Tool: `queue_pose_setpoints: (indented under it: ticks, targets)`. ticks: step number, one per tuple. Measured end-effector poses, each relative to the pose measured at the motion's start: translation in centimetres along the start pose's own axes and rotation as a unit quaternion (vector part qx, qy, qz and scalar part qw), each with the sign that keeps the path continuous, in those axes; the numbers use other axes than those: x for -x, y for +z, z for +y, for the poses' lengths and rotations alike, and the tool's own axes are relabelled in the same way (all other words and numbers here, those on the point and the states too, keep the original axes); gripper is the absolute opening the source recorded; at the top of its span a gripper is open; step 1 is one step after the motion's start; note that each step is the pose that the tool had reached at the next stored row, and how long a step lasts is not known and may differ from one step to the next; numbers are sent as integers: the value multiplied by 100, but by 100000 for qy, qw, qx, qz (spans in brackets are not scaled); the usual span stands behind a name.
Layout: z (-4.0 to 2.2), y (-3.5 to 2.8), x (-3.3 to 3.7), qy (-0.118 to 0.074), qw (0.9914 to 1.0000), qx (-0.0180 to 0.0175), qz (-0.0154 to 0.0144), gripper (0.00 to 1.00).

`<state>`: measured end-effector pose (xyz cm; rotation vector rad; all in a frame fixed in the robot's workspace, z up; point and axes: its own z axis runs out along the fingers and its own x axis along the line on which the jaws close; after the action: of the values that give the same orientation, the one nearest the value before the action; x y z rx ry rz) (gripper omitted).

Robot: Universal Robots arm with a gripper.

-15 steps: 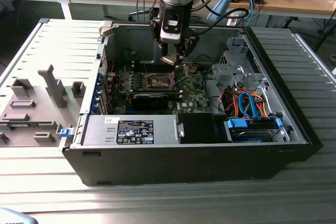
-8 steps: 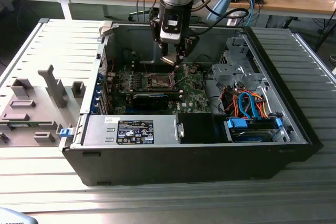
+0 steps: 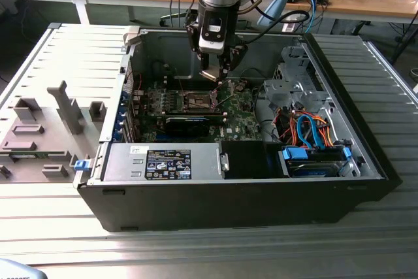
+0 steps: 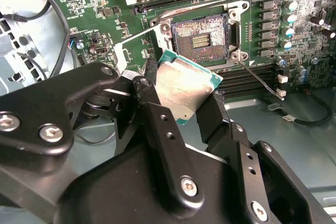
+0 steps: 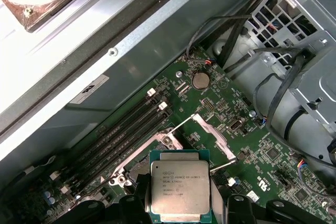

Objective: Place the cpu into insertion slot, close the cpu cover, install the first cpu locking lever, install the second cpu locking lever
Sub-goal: 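Place the cpu into insertion slot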

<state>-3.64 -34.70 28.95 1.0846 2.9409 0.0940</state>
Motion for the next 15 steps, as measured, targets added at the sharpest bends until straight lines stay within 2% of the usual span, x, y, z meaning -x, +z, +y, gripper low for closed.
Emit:
queue_pose_setpoints:
  ticks: [15]
  targets:
    - [0,0,0,408,99999,9,-25,55]
